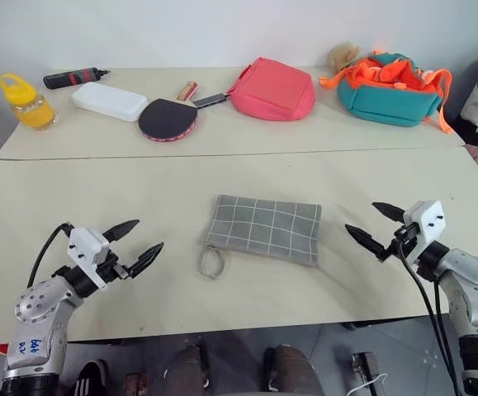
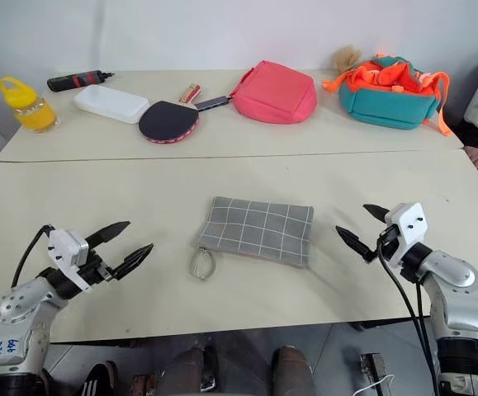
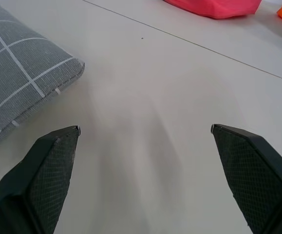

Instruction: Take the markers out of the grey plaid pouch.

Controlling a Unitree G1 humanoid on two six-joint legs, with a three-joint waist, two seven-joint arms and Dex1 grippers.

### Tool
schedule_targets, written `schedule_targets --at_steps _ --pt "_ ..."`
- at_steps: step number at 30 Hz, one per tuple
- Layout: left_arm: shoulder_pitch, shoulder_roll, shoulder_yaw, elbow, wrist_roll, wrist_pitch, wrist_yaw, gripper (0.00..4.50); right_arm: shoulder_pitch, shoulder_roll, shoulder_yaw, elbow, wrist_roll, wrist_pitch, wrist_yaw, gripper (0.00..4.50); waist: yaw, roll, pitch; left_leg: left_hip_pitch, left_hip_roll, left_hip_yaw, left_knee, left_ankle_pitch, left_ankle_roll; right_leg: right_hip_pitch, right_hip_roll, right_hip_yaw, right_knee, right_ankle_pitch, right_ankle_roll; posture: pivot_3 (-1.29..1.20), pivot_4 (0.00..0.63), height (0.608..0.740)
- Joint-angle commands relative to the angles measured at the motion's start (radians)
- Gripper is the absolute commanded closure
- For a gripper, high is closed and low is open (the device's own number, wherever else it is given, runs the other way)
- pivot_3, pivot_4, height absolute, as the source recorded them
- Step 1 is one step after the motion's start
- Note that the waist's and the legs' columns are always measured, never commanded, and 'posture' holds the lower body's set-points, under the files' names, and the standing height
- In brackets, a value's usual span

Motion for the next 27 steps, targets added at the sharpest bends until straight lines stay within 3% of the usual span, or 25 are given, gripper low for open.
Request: schedule_targets --at_steps 1,10,15,20,24,27 --pt "-0.007 0.003 -0.002 0.011 0.021 -0.028 -0.001 0.49 0.005 0.004 -0.033 -0.045 0.021 -0.004 -0.013 0.0 0.0 0.0 0.0 0.0 0.0 0.0 0.0 0.0 0.0 0.0 0.0 0.0 0.0 0.0 0.0 0.0 0.15 0.74" --pt "-0.011 0.001 0.004 0.015 0.036 -0.058 0.017 0.49 -0.045 0.022 -0.012 -0.09 0.064 0.059 -0.012 0.0 0.0 0.0 0.0 0.0 0.0 0.0 0.0 0.0 0.0 0.0 0.0 0.0 0.0 0.0 0.0 0.0 0.15 0.74" --pt "-0.03 -0.002 0.002 0.036 0.053 -0.109 0.015 0.46 -0.071 0.043 0.027 -0.119 0.059 0.081 0.008 1.24 0.001 0.0 0.0 0.0 0.0 0.0 0.0 0.0 0.0 0.0 0.0 0.0 0.0 0.0 0.0 0.0 0.15 0.74" --pt "-0.085 -0.006 -0.033 0.091 0.099 -0.175 0.014 0.46 -0.123 0.085 0.112 -0.103 -0.047 0.03 -0.038 3.09 0.0 0.0 0.0 0.0 0.0 0.0 0.0 0.0 0.0 0.0 0.0 0.0 0.001 0.0 0.0 0.0 0.15 0.74" --pt "-0.212 -0.009 -0.112 0.212 0.207 -0.299 0.017 0.46 -0.171 0.131 0.203 -0.077 -0.134 -0.007 -0.064 4.49 0.003 0.0 0.0 0.0 0.0 0.0 0.001 0.001 0.0 0.0 0.0 0.0 0.001 0.0 0.0 0.0 0.15 0.74" --pt "-0.314 -0.024 -0.169 0.313 0.268 -0.391 0.016 0.46 -0.179 0.123 0.254 -0.009 -0.226 -0.061 -0.081 4.49 0.006 0.0 0.0 -0.001 -0.001 0.0 0.001 0.001 0.0 0.0 0.0 -0.001 0.001 0.0 0.001 0.0 0.15 0.74"
